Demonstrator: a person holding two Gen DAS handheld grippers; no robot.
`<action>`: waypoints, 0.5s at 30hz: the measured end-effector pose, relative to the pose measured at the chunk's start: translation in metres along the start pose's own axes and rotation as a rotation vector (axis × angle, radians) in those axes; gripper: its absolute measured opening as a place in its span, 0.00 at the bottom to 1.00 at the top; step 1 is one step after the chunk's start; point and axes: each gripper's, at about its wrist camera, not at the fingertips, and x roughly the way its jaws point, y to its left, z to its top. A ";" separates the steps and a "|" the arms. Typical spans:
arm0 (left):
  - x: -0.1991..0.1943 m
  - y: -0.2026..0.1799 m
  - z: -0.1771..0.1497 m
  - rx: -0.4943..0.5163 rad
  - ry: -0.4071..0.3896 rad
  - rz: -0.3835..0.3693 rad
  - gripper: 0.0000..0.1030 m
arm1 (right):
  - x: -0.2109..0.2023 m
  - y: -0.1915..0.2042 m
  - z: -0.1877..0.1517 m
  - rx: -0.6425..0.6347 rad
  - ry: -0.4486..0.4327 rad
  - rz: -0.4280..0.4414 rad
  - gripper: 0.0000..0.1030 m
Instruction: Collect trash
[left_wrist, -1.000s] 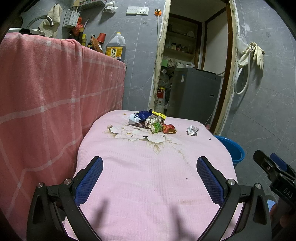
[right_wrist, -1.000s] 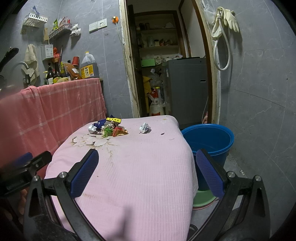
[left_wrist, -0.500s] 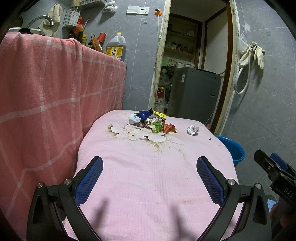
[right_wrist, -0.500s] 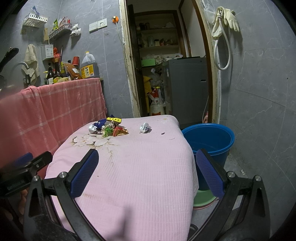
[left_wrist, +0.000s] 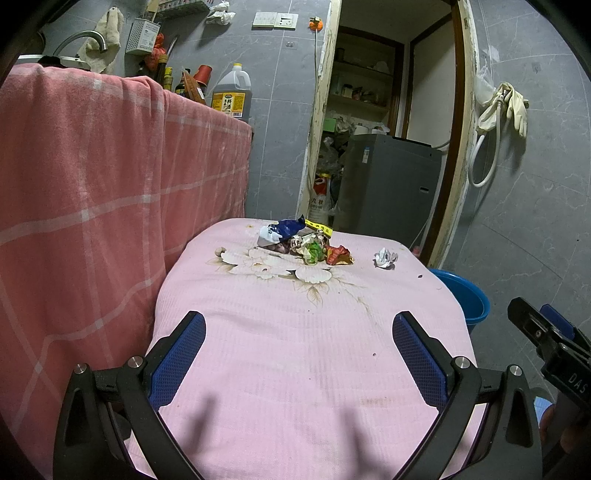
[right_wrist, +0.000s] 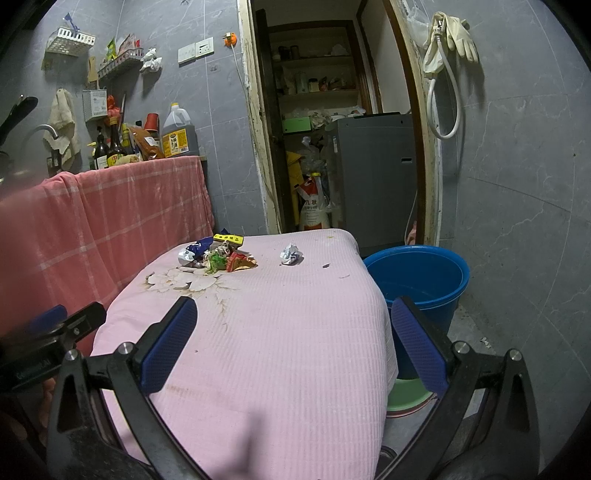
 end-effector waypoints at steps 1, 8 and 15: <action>0.000 0.000 0.000 0.000 0.000 0.000 0.96 | 0.000 0.000 0.000 0.000 0.000 0.000 1.00; 0.000 0.000 0.000 0.000 0.001 0.000 0.96 | 0.000 0.000 -0.001 0.002 0.000 0.001 1.00; 0.000 0.002 0.001 0.002 -0.016 0.004 0.96 | -0.003 0.008 -0.003 -0.002 -0.018 0.022 1.00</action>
